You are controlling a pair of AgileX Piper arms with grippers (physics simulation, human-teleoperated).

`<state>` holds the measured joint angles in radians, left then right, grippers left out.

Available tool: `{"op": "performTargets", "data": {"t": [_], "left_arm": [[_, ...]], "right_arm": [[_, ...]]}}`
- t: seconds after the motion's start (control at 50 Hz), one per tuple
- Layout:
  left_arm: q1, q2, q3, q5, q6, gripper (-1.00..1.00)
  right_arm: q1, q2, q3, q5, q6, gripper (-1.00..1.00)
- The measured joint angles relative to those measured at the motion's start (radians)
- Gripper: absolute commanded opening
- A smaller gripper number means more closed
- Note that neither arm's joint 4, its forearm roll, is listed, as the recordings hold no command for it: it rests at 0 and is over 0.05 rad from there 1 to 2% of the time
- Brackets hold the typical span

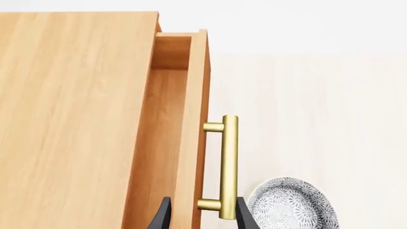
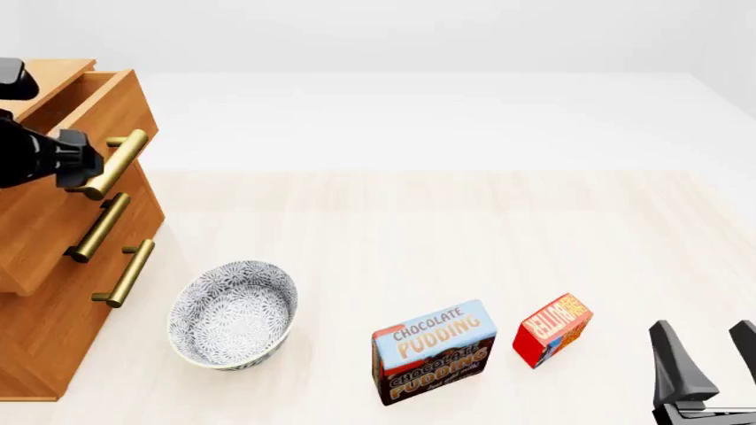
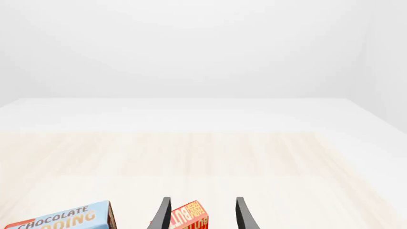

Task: Put the butter at the back in the top drawer of the cabinet and close it.

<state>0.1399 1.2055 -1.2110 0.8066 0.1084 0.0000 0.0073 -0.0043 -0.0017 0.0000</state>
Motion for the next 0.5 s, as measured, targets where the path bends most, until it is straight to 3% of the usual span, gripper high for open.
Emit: {"op": "performTargets", "data": {"t": [0.5], "left_arm": [[-0.003,0.002,0.021,-0.017,-0.002,1.00]], "right_arm": [[0.000,0.000,0.000,0.000,0.000,1.00]]}}
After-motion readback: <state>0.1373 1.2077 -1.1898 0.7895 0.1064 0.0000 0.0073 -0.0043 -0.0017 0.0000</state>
